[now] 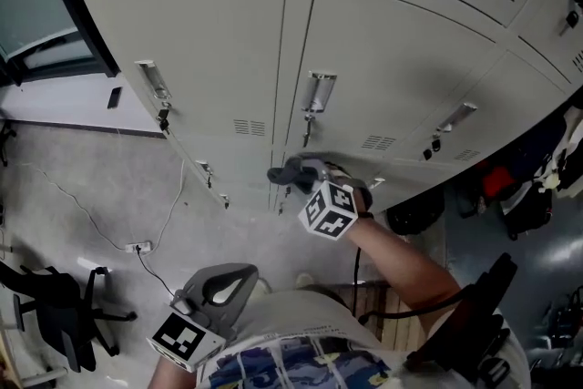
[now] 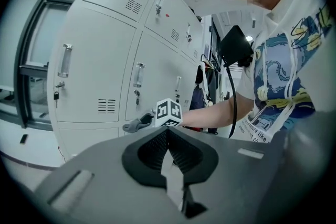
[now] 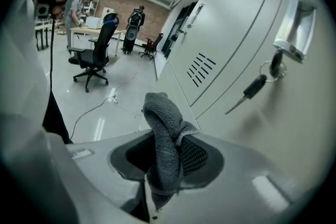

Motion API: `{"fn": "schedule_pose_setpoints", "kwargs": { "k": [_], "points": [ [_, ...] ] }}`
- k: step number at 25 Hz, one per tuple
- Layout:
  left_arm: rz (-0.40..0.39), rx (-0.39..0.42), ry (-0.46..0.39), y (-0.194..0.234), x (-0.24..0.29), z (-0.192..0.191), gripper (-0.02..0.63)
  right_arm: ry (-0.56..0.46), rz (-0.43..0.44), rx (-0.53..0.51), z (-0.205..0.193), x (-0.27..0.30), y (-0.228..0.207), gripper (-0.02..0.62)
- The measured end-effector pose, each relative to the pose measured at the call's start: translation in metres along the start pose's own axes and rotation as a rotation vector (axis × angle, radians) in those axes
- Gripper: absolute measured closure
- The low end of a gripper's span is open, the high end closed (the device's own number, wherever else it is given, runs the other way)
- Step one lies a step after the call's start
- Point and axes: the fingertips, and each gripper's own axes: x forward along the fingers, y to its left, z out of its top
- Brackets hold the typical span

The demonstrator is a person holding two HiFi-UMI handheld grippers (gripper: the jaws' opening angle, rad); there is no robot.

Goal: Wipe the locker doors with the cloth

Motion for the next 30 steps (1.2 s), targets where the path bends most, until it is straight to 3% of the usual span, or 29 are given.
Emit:
{"fn": "schedule_pose_setpoints", "kwargs": {
  "k": [5,11,18,24,30],
  "points": [
    [0.021,0.024,0.007,0.014,-0.025,-0.010,0.604,-0.031,0.013,0.152,0.006,-0.038,0.044,0.483],
    [0.013,0.018,0.040,0.025,-0.043,-0.031,0.604,-0.068,-0.035,0.263,0.013,-0.088,0.087,0.483],
    [-0.116,0.123,0.105,0.001,-0.032,-0.053,0.604,-0.114,-0.081,0.323,0.025,-0.133,0.119,0.483],
    [-0.210,0.102,0.087,-0.021,-0.025,-0.047,0.604,-0.108,-0.105,0.342,0.031,-0.161,0.138,0.483],
    [-0.276,0.082,0.122,-0.035,-0.025,-0.068,0.604,-0.072,-0.109,0.363,0.025,-0.180,0.167,0.485]
  ]
}}
